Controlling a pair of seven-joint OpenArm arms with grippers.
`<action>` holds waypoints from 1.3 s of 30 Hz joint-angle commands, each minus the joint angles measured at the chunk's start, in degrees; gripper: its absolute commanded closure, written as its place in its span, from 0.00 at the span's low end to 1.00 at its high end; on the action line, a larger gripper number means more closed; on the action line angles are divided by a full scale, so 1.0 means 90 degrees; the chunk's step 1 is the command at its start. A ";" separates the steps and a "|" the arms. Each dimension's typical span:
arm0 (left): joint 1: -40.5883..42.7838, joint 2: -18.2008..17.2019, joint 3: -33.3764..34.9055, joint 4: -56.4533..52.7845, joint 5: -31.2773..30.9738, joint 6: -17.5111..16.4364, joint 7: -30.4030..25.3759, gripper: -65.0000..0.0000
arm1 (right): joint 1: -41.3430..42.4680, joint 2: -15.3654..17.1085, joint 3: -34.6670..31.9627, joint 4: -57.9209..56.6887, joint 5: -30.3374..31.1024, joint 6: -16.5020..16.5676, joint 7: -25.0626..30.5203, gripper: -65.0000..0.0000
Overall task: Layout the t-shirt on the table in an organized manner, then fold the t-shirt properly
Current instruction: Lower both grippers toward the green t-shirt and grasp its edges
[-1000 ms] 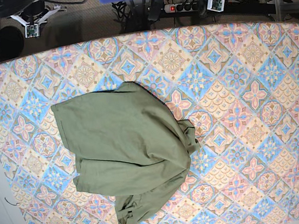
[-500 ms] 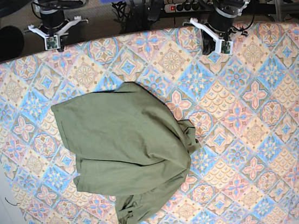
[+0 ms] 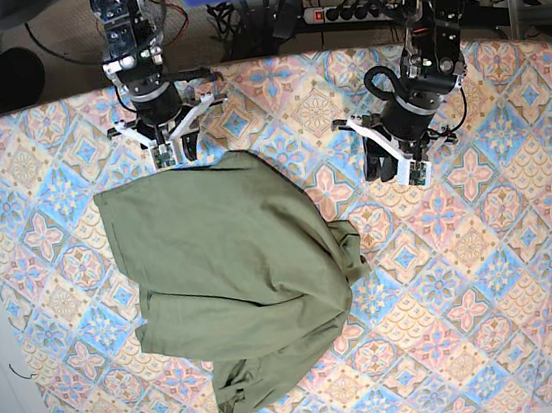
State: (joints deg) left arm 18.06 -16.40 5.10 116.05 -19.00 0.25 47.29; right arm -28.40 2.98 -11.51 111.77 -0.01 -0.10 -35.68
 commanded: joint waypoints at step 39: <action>0.0430 0.0001 0.0014 0.0112 -0.0013 -0.0004 -0.0072 0.74 | 0.2438 0.0240 0.2788 -0.2567 0.4001 -0.0004 -0.0875 0.63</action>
State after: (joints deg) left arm 22.24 -16.19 5.41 116.05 -18.94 0.23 47.92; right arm -6.44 4.73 13.41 88.03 35.77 -0.27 -44.14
